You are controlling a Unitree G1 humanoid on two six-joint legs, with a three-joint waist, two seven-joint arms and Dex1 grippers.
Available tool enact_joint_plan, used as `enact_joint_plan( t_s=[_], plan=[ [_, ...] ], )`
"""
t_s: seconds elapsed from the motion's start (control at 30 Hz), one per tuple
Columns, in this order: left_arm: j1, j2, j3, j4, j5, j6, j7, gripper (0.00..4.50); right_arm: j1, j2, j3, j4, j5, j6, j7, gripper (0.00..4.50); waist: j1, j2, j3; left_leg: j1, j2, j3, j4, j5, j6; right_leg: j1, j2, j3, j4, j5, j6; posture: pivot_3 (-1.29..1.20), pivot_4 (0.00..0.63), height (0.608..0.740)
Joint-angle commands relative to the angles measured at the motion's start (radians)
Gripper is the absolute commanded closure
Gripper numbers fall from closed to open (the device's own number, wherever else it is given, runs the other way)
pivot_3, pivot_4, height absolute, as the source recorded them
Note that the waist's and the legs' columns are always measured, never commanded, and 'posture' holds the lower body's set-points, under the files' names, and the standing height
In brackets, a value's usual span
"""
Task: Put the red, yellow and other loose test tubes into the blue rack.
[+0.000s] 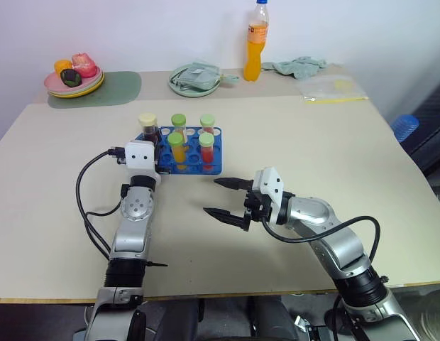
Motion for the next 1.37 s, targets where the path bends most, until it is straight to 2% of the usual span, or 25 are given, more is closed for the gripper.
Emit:
enact_joint_plan(
  t_s=[0.03, 0.07, 0.17, 0.3, 0.33, 0.47, 0.57, 0.8, 0.97, 1.1, 1.37],
  plan=[
    [0.0, -0.006, 0.002, 0.019, -0.013, -0.038, -0.004, 3.8, -0.004, 0.003, -0.012, -0.026, 0.004, -0.015, 0.0, 0.75, 0.001, 0.0, 0.0, 0.0, 0.0, 0.0, 0.0, 0.0, 0.0, 0.0, 0.0, 0.0, 0.0, 0.0, 0.0, 0.0, 0.15, 0.74],
    [0.005, -0.008, 0.003, 0.021, -0.016, -0.045, -0.007, 3.8, -0.003, 0.003, -0.012, -0.027, 0.003, -0.015, -0.001, 0.75, 0.001, 0.0, 0.0, 0.0, 0.0, 0.0, 0.0, 0.0, 0.0, 0.0, 0.0, 0.0, 0.0, 0.0, 0.0, 0.0, 0.15, 0.74],
    [0.017, -0.011, 0.003, 0.015, -0.022, -0.057, -0.009, 2.39, -0.002, 0.0, -0.015, -0.028, 0.004, -0.014, 0.0, 0.75, 0.0, 0.0, 0.0, 0.0, 0.0, 0.0, 0.0, 0.0, 0.0, 0.0, 0.0, 0.0, 0.0, 0.0, 0.0, 0.0, 0.15, 0.74],
    [0.042, -0.018, 0.012, -0.033, -0.036, -0.062, -0.01, 0.27, -0.001, -0.003, -0.02, -0.033, 0.003, -0.023, 0.001, 0.75, -0.002, 0.0, 0.0, 0.0, 0.0, 0.0, 0.0, 0.0, 0.0, 0.0, 0.0, 0.0, 0.0, 0.0, 0.0, 0.0, 0.15, 0.74],
    [0.053, -0.018, 0.018, -0.056, -0.046, -0.063, -0.013, 0.02, -0.001, -0.002, -0.028, -0.035, 0.0, -0.032, -0.006, 0.75, -0.002, 0.0, 0.0, 0.0, 0.0, 0.0, 0.0, 0.0, 0.0, 0.0, 0.0, 0.0, 0.0, 0.0, 0.0, 0.0, 0.15, 0.74],
    [0.123, 0.012, 0.053, -0.191, -0.088, -0.043, -0.046, 0.02, -0.015, -0.019, -0.087, -0.049, 0.02, -0.024, -0.026, 0.75, -0.003, 0.0, 0.0, 0.0, 0.0, 0.0, 0.0, 0.0, 0.0, 0.0, 0.0, 0.0, 0.0, 0.0, 0.0, 0.0, 0.15, 0.74],
    [0.207, 0.07, 0.11, -0.332, -0.176, 0.026, -0.114, 0.02, -0.019, -0.062, -0.157, -0.082, 0.071, 0.021, -0.018, 0.75, -0.004, 0.0, 0.0, 0.0, 0.001, -0.001, -0.001, 0.0, 0.0, -0.001, 0.0, 0.0, 0.0, 0.0, 0.0, 0.0, 0.15, 0.74],
    [0.436, 0.348, 0.263, -0.489, -0.42, 0.259, -0.415, 0.02, 0.049, -0.258, -0.391, -0.048, 0.117, 0.081, 0.003, 0.75, 0.003, 0.001, 0.0, 0.0, 0.002, 0.0, -0.001, 0.0, 0.001, 0.001, 0.0, 0.0, -0.002, 0.0, 0.0, 0.0, 0.15, 0.74],
    [0.54, 0.482, 0.32, -0.46, -0.472, 0.3, -0.585, 0.02, 0.134, -0.379, -0.527, 0.077, 0.1, 0.055, 0.053, 0.75, 0.003, 0.001, 0.0, 0.001, 0.003, 0.0, -0.001, -0.001, 0.001, 0.003, 0.0, 0.0, -0.003, 0.0, -0.001, 0.0, 0.15, 0.74],
    [0.539, 0.486, 0.311, -0.486, -0.471, 0.322, -0.576, 0.02, 0.149, -0.414, -0.554, 0.157, 0.101, 0.015, 0.092, 0.75, -0.001, 0.002, 0.0, 0.004, 0.004, 0.001, -0.002, -0.001, 0.002, 0.005, 0.0, 0.0, -0.005, 0.0, -0.001, 0.0, 0.15, 0.74],
    [0.525, 0.443, 0.286, -0.521, -0.443, 0.345, -0.527, 0.02, 0.15, -0.398, -0.524, 0.183, 0.082, -0.032, 0.107, 0.75, 0.0, 0.002, 0.0, 0.005, 0.005, 0.002, -0.003, -0.001, 0.002, 0.006, 0.0, 0.0, -0.005, 0.0, -0.001, 0.0, 0.15, 0.74]
  ],
)
